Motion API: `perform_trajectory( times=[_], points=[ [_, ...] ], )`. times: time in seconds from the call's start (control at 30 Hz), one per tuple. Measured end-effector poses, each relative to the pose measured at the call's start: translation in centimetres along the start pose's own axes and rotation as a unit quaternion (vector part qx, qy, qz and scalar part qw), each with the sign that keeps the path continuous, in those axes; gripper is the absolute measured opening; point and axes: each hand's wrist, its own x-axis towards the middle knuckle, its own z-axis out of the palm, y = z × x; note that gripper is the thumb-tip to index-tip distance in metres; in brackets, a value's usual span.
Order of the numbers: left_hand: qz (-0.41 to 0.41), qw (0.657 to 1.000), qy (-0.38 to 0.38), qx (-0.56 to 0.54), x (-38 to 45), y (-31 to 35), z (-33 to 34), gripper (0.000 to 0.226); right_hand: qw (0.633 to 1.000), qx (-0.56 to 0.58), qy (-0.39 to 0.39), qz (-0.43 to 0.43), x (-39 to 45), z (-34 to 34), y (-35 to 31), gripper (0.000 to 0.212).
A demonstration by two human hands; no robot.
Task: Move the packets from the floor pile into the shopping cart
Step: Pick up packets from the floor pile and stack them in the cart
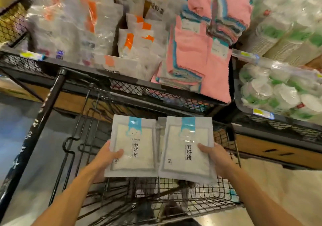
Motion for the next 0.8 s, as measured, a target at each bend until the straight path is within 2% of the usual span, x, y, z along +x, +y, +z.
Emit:
perform_trajectory(
  times=[0.1,0.17,0.33,0.43,0.57,0.7,0.77,0.8],
  points=[
    [-0.005,0.999,0.015,0.033,2.9,-0.4,0.3,0.032,0.998,-0.052,-0.012,0.015,3.4,1.5,0.9,0.028],
    [-0.016,0.997,0.027,0.065,4.9,-1.2,0.3,0.035,0.996,-0.087,-0.020,0.020,5.7,2.3,1.5,0.029],
    [-0.051,0.993,0.032,0.103,8.4,-3.0,0.5,0.040,0.997,-0.070,0.009,0.044,10.5,3.2,2.8,0.028],
    [-0.075,0.983,0.101,0.133,9.5,-3.8,1.6,0.046,0.991,-0.114,0.057,0.033,12.6,3.2,4.0,0.031],
    [-0.056,0.955,0.170,0.238,10.1,-4.6,3.6,0.054,0.944,-0.288,0.157,0.022,14.2,3.4,5.5,0.046],
    [-0.007,0.920,0.194,0.339,10.4,-4.2,5.1,0.060,0.901,-0.391,0.185,0.023,14.2,4.0,5.4,0.052],
    [0.029,0.880,0.191,0.433,10.3,-3.7,5.6,0.071,0.886,-0.416,0.204,0.008,14.1,4.3,5.1,0.057],
    [0.051,0.847,0.193,0.493,10.3,-3.5,5.7,0.077,0.874,-0.437,0.212,-0.006,14.0,4.5,5.0,0.060]
  ],
)
